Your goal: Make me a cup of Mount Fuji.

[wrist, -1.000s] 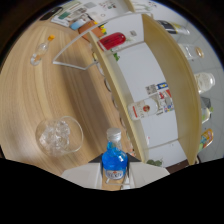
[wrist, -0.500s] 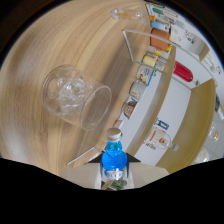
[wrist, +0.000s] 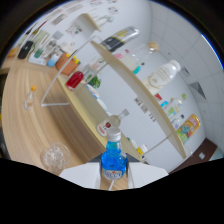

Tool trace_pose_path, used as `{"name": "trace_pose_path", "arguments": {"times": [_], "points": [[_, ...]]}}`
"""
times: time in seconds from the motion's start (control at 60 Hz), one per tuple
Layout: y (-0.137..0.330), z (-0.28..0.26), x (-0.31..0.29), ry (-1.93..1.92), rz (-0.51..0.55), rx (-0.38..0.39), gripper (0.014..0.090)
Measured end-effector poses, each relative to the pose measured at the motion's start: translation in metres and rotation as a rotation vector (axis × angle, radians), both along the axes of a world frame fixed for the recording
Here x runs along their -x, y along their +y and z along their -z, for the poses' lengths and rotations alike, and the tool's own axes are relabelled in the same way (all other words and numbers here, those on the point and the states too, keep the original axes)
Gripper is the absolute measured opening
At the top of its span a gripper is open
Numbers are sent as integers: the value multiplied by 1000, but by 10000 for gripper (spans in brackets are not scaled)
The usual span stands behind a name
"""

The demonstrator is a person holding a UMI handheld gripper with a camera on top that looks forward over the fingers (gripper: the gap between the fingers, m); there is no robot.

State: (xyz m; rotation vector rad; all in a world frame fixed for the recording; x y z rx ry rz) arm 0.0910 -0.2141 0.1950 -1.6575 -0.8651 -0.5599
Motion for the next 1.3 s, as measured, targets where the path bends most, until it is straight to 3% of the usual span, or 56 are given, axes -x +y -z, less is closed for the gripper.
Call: {"name": "trace_pose_path", "arguments": {"times": [0.2,0.433,0.783,1.117,1.217,1.3], "points": [[-16,-17,-56,562,168,-25,364],[-13,88,-147,800,404,133,364],[-4,176,-178,816,481,344,367],[-11,184,-179,783,487,379,376],[-18,182,-183,784,529,375,442],[-27,177,-188,788,574,373,601]]}}
